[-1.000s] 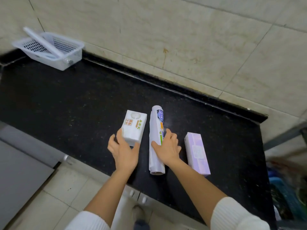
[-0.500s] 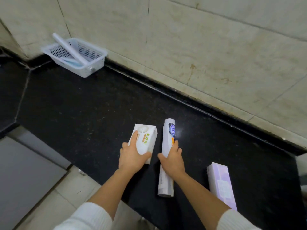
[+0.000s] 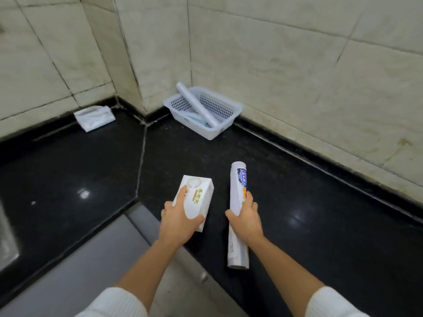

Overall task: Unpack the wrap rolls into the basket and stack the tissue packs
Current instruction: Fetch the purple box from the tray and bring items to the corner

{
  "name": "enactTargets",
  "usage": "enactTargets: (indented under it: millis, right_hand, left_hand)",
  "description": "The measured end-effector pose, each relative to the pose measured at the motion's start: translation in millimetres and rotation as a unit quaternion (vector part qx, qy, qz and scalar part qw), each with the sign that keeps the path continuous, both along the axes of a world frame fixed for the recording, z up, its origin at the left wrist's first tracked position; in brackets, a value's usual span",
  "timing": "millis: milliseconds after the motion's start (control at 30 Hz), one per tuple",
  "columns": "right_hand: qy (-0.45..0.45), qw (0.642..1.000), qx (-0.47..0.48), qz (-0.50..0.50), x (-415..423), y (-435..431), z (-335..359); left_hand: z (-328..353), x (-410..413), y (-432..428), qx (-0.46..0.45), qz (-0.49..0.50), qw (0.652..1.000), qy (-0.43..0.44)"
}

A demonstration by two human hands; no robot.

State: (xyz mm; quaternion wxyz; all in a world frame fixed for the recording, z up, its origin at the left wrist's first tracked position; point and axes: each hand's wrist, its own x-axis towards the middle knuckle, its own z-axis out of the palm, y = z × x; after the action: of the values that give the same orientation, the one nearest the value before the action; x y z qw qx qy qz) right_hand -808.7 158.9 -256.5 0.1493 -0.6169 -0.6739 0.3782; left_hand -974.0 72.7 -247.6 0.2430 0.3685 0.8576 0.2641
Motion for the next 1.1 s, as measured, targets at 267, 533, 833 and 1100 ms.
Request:
enactTargets:
  millis: [267, 533, 833, 1100]
  right_hand:
    - [0.018, 0.999, 0.004, 0.045, -152.4, 17.4, -4.1]
    - [0.013, 0.994, 0.032, 0.103, -261.3, 94.2, -10.7]
    - [0.006, 0.993, 0.009, 0.119, -343.3, 150.0, -21.1]
    - [-0.019, 0.995, 0.014, 0.094, -375.0, 169.1, -27.9]
  left_hand:
    - [8.8, -150.9, 20.7, -0.004, 0.030, 0.999, 0.030]
    - [7.6, -265.1, 82.5, 0.014, 0.051, 0.998, 0.027]
    - [4.3, -369.2, 136.2, -0.022, 0.059, 0.996, 0.067]
    - [-2.0, -455.7, 163.9, -0.048, -0.001, 0.993, 0.108]
